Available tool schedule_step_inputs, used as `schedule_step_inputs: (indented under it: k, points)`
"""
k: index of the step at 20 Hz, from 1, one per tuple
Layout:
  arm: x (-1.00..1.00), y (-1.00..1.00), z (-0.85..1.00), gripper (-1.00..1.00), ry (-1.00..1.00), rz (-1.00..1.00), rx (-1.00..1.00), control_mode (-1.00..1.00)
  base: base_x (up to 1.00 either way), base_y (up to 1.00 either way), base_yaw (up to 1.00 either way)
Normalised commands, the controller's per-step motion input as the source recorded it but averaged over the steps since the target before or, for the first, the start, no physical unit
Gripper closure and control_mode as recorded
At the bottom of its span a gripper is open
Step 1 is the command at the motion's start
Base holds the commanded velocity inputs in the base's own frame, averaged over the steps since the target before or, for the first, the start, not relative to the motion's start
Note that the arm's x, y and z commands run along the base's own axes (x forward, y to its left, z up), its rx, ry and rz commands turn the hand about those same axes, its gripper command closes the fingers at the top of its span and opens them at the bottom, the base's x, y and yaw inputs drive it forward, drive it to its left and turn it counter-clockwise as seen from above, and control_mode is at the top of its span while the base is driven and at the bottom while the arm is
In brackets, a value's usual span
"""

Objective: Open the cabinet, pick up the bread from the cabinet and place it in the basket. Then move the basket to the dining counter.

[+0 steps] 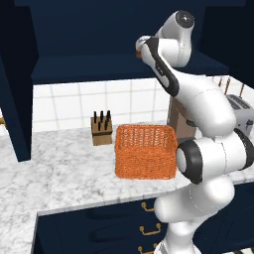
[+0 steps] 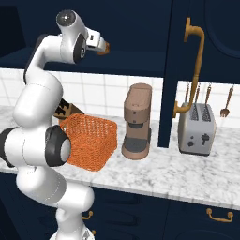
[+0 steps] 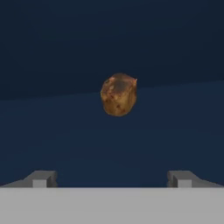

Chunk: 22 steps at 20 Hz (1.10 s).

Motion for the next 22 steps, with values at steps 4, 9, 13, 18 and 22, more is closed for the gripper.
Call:
schedule_step_inputs:
  k: [4, 9, 13, 18, 22]
  points:
    - [0.26, -0.01, -0.15, -1.0, -0.08, 0.0, 0.0, -1.0, 0.0, 0.0, 0.0]
    - [0.31, 0.0, -0.05, -1.0, -0.09, 0.0, 0.0, -1.0, 0.0, 0.0, 0.0]
    - [0.47, 0.0, -0.05, -1.0, -0.01, 0.0, 0.0, -1.0, 0.0, 0.0, 0.0]
    - [0.39, 0.0, 0.0, -1.0, 0.0, 0.0, 0.0, -1.0, 0.0, 0.0, 0.0]
    - [0.16, 0.0, -0.06, -1.0, 0.0, 0.0, 0.0, -1.0, 0.0, 0.0, 0.0]
